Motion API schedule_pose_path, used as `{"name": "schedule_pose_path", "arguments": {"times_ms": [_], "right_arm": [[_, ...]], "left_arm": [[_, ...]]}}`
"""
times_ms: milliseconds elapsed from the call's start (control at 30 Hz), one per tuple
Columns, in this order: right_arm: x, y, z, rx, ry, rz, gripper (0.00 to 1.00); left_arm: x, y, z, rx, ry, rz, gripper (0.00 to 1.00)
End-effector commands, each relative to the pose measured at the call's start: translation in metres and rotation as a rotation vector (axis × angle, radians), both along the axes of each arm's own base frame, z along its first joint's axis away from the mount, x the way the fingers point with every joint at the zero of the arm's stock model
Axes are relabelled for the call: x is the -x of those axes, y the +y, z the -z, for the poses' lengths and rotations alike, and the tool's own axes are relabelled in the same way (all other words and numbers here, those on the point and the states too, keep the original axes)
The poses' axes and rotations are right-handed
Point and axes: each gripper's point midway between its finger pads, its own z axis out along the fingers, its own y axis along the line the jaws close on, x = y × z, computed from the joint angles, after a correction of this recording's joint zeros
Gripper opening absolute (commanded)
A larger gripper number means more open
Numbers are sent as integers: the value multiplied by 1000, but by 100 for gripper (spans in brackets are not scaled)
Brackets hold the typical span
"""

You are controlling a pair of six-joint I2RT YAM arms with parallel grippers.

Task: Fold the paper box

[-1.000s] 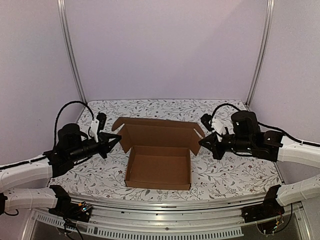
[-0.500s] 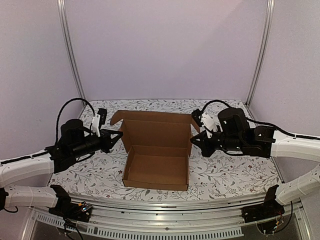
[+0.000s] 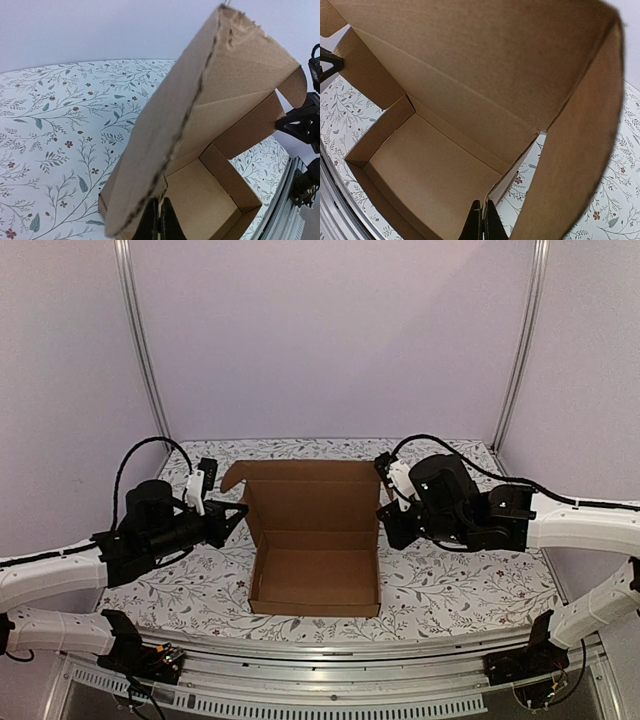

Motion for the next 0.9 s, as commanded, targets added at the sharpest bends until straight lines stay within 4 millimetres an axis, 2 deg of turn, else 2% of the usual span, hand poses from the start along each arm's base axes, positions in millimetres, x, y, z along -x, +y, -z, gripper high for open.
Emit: {"name": "schedule_pose_path", "arguments": {"times_ms": [0,400,533,633,867], "right_arm": [[3,13,-11,9,-55,36,0],[0,2,-3,58,-110,202,0],[-2,0,-2,66,-114,236,0],[-2,3,-9,46,-119,244,0],[2,13,-15,13,-119,225,0]], "left_arm": [[14,-5,22,-51,86,22,0],[6,21,34,-78,161,-152,0],[6,17,30,-57,175,-157,0],[5,11,21,-44,165,-151,0],[7,-8,10,-40,159,-107,0]]}}
